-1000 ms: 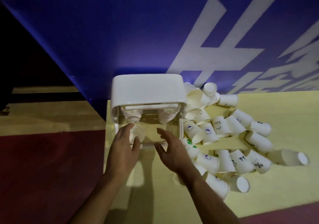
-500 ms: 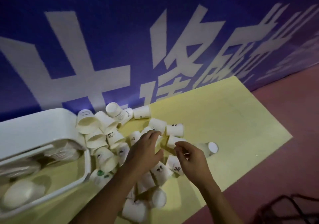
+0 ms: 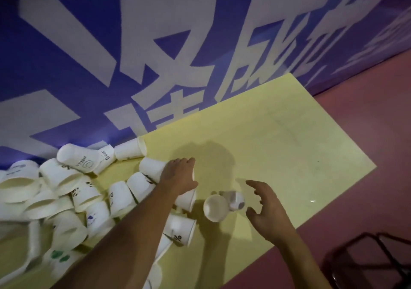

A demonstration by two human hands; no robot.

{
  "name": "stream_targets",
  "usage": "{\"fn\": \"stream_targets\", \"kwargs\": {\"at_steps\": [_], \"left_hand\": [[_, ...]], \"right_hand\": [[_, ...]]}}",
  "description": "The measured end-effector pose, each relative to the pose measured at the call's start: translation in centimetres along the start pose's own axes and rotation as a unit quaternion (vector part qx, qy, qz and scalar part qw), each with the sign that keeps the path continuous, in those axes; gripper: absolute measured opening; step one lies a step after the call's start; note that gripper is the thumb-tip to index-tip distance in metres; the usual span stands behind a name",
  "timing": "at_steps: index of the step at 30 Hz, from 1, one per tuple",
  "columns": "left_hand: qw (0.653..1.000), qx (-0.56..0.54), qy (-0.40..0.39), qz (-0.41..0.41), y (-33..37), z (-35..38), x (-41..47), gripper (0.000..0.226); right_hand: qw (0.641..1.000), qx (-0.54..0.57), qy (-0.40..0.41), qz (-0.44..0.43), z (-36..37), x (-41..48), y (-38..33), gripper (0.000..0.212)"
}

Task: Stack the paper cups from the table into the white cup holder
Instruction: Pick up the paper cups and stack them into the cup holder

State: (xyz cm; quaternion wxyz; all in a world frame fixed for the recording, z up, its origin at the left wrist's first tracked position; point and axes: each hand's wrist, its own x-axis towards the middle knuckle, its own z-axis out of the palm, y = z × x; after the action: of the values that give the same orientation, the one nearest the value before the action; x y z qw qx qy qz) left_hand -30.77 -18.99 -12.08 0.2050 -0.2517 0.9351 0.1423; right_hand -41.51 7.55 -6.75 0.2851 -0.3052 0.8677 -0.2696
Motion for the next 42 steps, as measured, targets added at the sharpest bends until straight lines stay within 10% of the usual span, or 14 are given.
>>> {"fn": "stream_targets", "kwargs": {"at_steps": [7, 14, 25, 42], "left_hand": [[0.971, -0.214, 0.087, -0.060, 1.7, -3.4, -1.1, 0.090], [0.899, -0.392, 0.165, -0.103, 1.9, -2.7, -5.6, 0.092], [0.878, -0.396, 0.246, -0.110, -4.4, -2.1, -15.5, 0.085], [0.788, -0.418, 0.394, -0.223, -29.2, 6.6, -46.2, 0.082]], "right_hand": [[0.981, -0.125, -0.125, -0.078, 2.3, 3.2, 2.6, 0.093], [0.993, -0.076, -0.059, -0.075, 2.8, 4.9, 3.2, 0.048], [0.948, 0.319, 0.007, 0.000, 1.3, 1.9, -10.2, 0.034], [0.957, 0.204, -0.132, -0.157, 28.3, -10.9, -32.5, 0.052]]}}
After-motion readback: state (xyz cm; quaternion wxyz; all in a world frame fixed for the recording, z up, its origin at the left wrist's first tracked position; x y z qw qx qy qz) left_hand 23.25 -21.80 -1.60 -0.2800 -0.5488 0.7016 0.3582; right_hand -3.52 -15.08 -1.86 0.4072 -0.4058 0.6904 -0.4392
